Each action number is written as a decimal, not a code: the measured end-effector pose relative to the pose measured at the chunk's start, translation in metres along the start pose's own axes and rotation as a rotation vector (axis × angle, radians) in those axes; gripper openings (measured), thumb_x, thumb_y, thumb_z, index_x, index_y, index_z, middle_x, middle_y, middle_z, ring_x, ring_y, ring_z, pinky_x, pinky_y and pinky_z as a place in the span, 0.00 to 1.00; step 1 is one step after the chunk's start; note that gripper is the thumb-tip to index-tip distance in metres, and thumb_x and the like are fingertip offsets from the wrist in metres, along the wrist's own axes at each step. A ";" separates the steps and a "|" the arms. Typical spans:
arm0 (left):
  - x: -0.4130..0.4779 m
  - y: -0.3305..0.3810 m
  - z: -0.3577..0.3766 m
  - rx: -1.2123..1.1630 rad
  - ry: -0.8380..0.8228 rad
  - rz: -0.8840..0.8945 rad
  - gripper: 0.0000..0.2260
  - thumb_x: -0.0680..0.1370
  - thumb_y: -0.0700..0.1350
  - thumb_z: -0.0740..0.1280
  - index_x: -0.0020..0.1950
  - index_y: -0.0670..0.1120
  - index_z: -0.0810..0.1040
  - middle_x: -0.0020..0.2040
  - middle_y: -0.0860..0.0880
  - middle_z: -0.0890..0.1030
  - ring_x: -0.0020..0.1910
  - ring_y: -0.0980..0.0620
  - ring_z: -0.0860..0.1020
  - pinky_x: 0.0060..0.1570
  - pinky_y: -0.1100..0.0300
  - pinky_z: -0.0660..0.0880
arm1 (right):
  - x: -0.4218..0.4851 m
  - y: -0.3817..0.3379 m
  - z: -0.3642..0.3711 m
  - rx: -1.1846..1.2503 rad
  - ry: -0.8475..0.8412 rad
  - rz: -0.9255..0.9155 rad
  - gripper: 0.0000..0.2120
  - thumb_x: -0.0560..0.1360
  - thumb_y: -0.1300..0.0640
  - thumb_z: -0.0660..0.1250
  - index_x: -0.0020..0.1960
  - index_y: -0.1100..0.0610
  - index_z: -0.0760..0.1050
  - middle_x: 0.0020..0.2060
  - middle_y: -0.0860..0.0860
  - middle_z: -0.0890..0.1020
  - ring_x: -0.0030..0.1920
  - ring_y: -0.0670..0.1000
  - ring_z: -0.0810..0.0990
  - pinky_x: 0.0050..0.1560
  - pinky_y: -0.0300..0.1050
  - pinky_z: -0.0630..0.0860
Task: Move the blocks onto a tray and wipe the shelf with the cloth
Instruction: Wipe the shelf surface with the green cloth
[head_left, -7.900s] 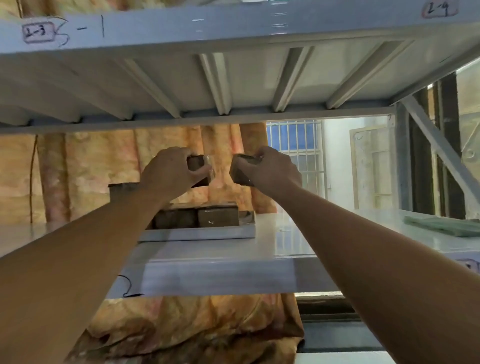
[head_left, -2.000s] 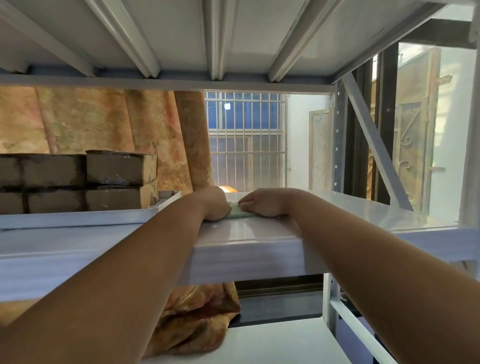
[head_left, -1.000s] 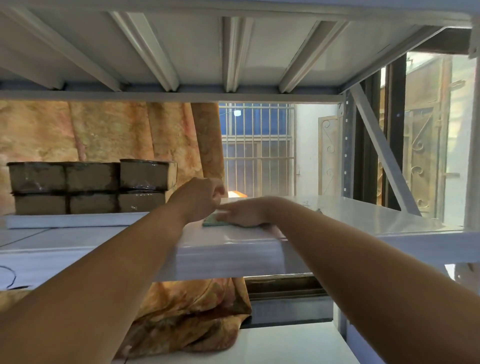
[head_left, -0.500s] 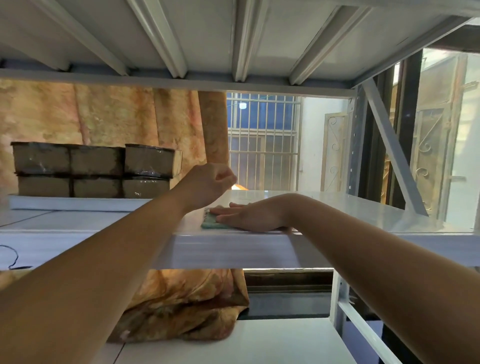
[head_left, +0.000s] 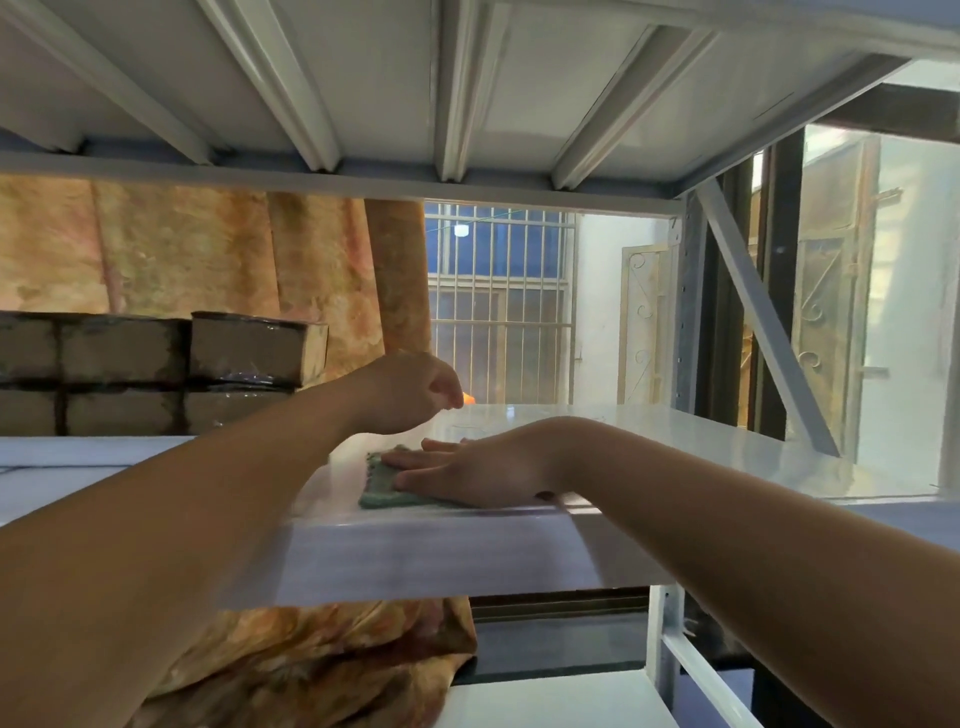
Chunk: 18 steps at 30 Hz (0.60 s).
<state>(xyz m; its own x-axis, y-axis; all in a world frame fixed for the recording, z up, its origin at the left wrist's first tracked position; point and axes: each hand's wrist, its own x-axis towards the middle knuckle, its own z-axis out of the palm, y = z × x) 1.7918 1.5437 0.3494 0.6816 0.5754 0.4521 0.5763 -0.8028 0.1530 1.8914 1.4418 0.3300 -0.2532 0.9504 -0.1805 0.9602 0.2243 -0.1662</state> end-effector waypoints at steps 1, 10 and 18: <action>0.005 -0.001 0.000 0.001 -0.005 -0.001 0.14 0.77 0.36 0.58 0.54 0.47 0.80 0.54 0.51 0.81 0.48 0.56 0.77 0.41 0.71 0.69 | 0.005 0.002 -0.001 0.004 -0.002 0.000 0.26 0.80 0.39 0.43 0.76 0.42 0.44 0.77 0.46 0.46 0.76 0.48 0.42 0.71 0.52 0.42; 0.024 -0.025 -0.008 -0.061 0.214 -0.037 0.20 0.72 0.30 0.56 0.58 0.45 0.78 0.59 0.47 0.79 0.53 0.54 0.74 0.46 0.70 0.67 | 0.069 0.033 -0.022 0.074 0.006 0.145 0.27 0.77 0.33 0.44 0.74 0.36 0.47 0.77 0.45 0.47 0.76 0.52 0.48 0.70 0.53 0.53; 0.029 -0.046 -0.003 -0.014 0.158 -0.061 0.13 0.72 0.38 0.59 0.46 0.53 0.79 0.47 0.54 0.78 0.38 0.61 0.72 0.33 0.70 0.63 | 0.145 0.049 -0.044 0.179 0.012 0.424 0.35 0.74 0.30 0.50 0.74 0.49 0.58 0.70 0.53 0.68 0.62 0.53 0.73 0.59 0.46 0.70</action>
<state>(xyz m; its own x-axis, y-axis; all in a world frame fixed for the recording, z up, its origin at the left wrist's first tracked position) 1.7842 1.5968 0.3583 0.5655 0.5918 0.5744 0.6072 -0.7701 0.1957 1.9069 1.5998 0.3388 0.1605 0.9528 -0.2578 0.9430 -0.2252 -0.2452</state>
